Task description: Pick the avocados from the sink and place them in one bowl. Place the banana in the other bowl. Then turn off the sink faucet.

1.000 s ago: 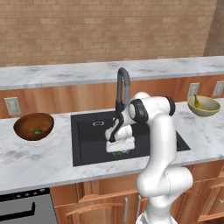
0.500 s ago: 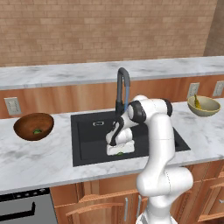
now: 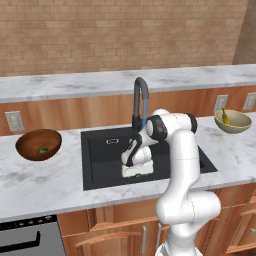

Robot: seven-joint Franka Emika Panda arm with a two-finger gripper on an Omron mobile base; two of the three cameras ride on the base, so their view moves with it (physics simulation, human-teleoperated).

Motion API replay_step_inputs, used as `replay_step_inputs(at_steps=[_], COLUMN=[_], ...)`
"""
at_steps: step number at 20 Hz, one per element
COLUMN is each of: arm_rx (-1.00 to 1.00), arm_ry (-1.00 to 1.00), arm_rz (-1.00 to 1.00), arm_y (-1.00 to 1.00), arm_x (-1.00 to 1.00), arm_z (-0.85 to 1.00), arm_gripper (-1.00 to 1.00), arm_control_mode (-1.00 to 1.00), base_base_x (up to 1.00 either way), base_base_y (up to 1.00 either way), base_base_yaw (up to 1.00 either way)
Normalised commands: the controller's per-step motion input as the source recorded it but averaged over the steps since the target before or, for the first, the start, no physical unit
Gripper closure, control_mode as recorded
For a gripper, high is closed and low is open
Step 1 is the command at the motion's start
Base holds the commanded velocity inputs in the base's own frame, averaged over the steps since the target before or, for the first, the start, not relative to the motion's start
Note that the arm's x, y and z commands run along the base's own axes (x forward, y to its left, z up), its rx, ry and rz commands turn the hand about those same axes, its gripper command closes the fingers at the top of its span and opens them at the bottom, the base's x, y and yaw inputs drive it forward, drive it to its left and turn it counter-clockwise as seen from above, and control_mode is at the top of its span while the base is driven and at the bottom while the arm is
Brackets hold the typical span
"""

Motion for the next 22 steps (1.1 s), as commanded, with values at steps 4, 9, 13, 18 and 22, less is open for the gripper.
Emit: replay_step_inputs(at_steps=[4,9,13,18,22], arm_rx=[0.0,-0.01,-0.01,0.0,0.0], arm_ry=[0.0,0.0,0.0,0.0,0.0], arm_rz=[0.0,0.0,0.0,0.0,-0.01], arm_y=[0.0,0.0,0.02,-0.01,-0.1], arm_x=[0.21,0.1,0.0,-0.11,-0.29], arm_z=[-0.13,-0.16,-0.09,-0.08,-0.04], arm_gripper=[-1.0,1.0,1.0,1.0,1.0], arm_control_mode=[-1.0,-1.0,-1.0,-1.0,-1.0], base_base_x=[0.0,0.0,0.0,0.0,0.0], base_base_y=[0.0,0.0,0.0,0.0,0.0], base_base_yaw=[0.0,0.0,0.0,0.0,0.0])
